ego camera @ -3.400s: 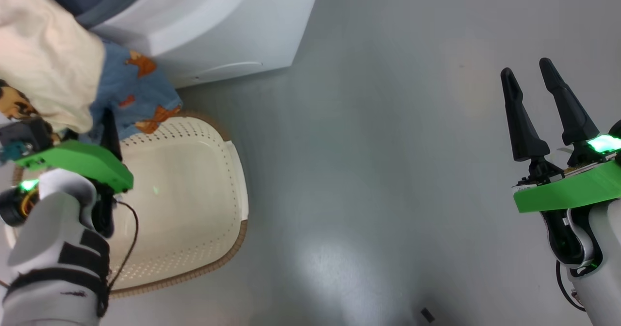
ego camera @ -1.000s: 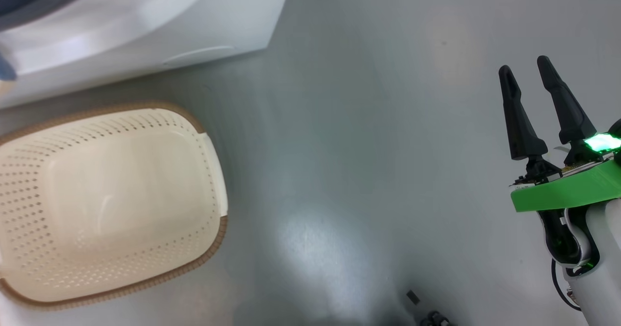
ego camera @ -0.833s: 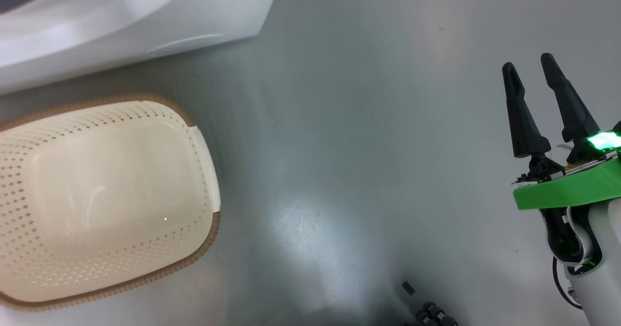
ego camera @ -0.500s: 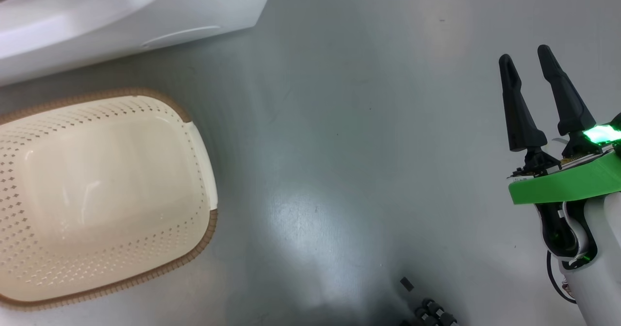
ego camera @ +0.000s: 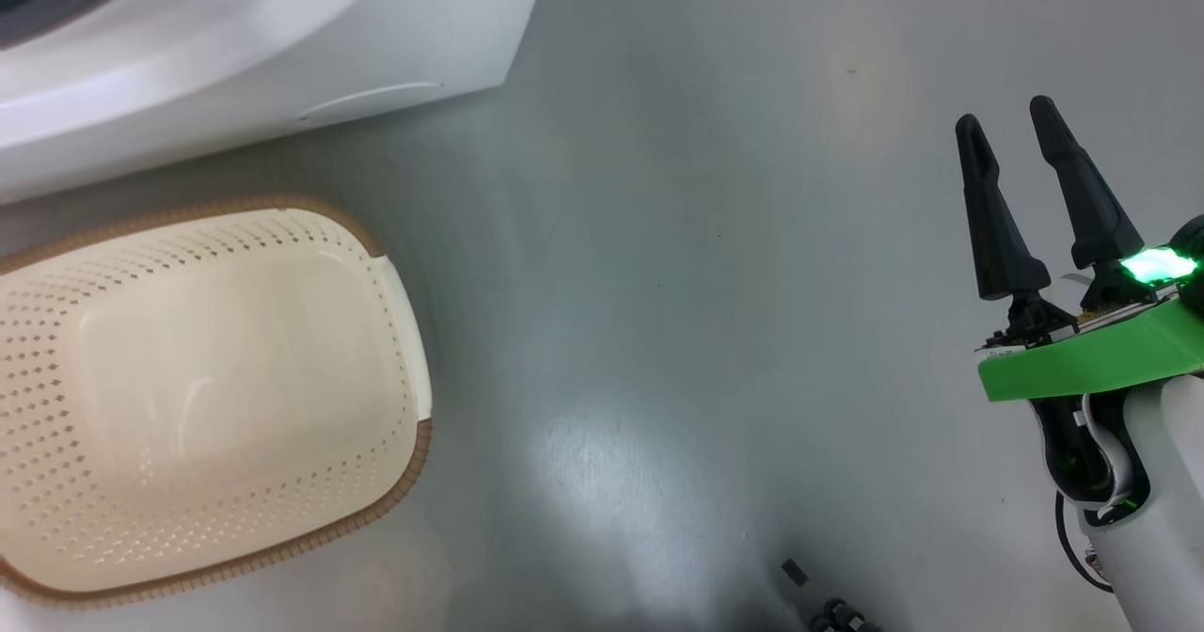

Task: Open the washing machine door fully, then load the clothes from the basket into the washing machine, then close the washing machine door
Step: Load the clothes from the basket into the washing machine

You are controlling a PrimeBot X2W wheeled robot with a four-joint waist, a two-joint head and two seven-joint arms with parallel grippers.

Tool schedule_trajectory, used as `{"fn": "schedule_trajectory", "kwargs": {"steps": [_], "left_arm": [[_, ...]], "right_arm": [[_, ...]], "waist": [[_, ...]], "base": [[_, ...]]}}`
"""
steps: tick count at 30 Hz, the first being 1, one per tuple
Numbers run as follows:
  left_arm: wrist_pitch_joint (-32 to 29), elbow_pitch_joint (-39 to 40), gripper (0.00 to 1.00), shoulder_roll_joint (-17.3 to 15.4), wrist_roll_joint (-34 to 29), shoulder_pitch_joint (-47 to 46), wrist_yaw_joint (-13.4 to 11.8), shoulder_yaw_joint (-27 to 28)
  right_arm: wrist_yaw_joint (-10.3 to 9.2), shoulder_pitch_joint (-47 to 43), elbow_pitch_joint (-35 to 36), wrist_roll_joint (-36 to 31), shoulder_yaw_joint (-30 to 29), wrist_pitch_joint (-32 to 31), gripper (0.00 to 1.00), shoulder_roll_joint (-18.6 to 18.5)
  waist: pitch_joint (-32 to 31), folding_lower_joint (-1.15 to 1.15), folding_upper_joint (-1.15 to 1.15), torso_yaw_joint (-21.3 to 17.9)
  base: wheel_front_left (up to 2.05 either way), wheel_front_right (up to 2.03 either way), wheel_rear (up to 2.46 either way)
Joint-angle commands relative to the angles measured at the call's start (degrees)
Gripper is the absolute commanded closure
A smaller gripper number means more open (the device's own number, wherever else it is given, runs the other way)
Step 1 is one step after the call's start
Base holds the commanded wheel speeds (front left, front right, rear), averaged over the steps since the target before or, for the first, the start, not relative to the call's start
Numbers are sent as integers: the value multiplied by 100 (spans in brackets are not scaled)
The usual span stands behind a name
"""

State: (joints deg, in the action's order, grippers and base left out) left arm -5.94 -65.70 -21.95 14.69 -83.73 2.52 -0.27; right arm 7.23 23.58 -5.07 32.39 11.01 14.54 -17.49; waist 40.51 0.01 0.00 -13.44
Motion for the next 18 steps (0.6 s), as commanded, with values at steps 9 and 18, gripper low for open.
{"fn": "schedule_trajectory", "kwargs": {"steps": [9, 18], "left_arm": [[572, 12, 0, -317, 95, 188, 203, -21], [1617, -57, 0, -238, 156, 1048, 369, -135]], "right_arm": [[25, -159, 16, 29, 151, 46, 0, -24], [25, -202, -99, 28, 267, 46, 0, -7]], "waist": [[-439, -1, 0, 27], [-1115, -1, 0, 158]], "base": [[0, 0, 0], [0, 0, 0]]}}
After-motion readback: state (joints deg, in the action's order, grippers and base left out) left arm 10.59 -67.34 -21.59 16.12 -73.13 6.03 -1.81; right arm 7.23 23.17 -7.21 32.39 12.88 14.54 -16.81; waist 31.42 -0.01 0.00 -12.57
